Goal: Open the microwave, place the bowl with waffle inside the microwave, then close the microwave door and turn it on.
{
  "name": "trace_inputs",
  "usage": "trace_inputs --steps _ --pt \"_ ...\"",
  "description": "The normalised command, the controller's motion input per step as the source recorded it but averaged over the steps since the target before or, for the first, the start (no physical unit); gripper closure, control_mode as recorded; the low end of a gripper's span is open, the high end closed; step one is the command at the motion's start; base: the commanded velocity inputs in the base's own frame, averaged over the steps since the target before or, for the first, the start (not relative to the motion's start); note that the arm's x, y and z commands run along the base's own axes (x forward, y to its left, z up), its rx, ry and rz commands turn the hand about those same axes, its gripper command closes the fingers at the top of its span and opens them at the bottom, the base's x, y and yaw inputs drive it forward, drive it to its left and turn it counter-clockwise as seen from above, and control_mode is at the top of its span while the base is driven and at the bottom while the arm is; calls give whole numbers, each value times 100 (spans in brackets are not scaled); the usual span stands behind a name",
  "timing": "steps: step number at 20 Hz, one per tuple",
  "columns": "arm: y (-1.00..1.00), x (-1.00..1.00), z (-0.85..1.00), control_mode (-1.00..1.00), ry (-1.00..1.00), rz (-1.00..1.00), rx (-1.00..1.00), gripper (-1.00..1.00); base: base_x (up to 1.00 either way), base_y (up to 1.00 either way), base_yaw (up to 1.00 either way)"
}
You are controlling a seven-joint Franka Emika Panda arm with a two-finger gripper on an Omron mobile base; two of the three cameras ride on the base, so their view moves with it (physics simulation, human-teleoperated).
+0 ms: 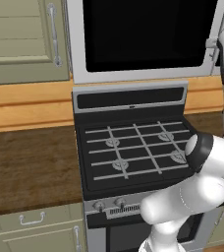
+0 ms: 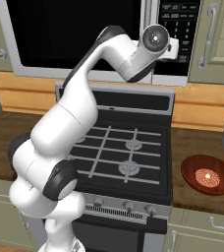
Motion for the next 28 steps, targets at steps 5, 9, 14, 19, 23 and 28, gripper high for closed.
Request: trace_inputs --steps 5,9,14,19,23,28 --pt "27 95 -66 -100 0 10 0 100 0 0 0" --pt "60 72 -39 -100 0 8 1 100 0 0 0" --pt "85 51 -21 -100 11 21 6 100 0 0 0" --pt "99 17 -2 -100 19 26 6 100 0 0 0" --pt "100 0 9 -100 25 26 0 100 0 0 0" --pt "94 -3 71 -100 53 34 0 100 0 0 0"
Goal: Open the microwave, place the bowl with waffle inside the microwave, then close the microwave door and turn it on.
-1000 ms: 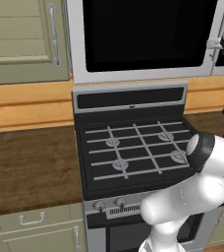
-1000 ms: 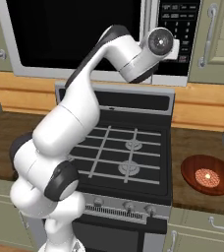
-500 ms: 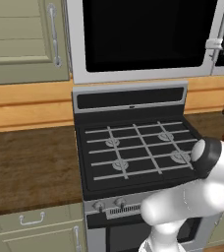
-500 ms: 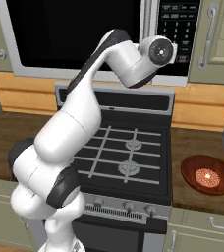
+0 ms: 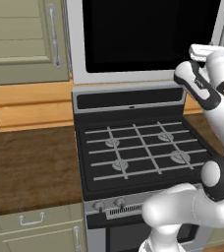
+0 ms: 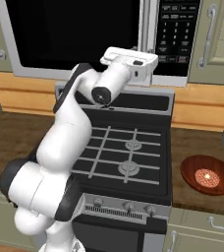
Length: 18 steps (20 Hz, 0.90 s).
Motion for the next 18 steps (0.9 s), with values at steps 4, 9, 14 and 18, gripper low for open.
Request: trace_inputs --steps 4,9,14,18 --pt "84 -24 100 -100 65 46 0 100 0 0 0" --pt "78 -20 100 -100 69 56 0 100 0 0 0" --pt "83 -45 100 -100 63 53 -8 100 0 0 0" --pt "91 -58 100 -100 60 50 -13 100 0 0 0"
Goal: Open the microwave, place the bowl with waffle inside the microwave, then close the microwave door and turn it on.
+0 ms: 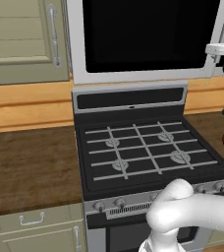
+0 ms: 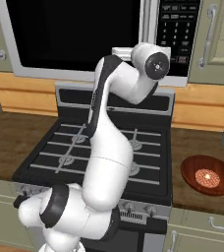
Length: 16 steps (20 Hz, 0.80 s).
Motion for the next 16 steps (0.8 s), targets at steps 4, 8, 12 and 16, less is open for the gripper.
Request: trace_inputs --steps 4,8,12,16 --pt "95 -86 91 -100 47 42 -12 100 0 0 0" --pt "100 -100 37 -100 23 29 -18 100 0 0 0" --pt "100 -100 10 -100 12 25 -20 100 0 0 0" --pt "100 -100 -19 -100 2 18 -22 100 0 0 0"
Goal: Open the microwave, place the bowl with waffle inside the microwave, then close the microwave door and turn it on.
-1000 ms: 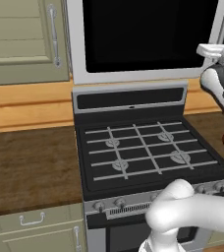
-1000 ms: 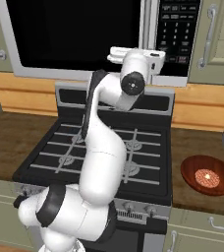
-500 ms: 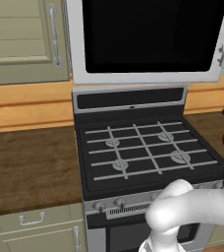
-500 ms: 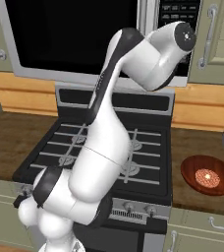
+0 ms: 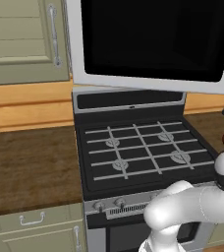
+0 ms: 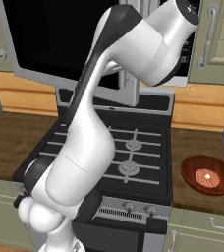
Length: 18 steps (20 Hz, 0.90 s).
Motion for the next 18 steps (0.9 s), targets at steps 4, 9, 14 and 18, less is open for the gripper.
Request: trace_inputs --steps 4,9,14,18 --pt "100 -100 -79 -100 -1 15 -31 100 0 0 0" --pt "100 -100 -99 -100 -3 14 -31 100 0 0 0" --pt "100 -100 -91 -100 1 14 -25 100 0 0 0" --pt "100 -98 -15 -100 27 24 -24 100 0 0 0"
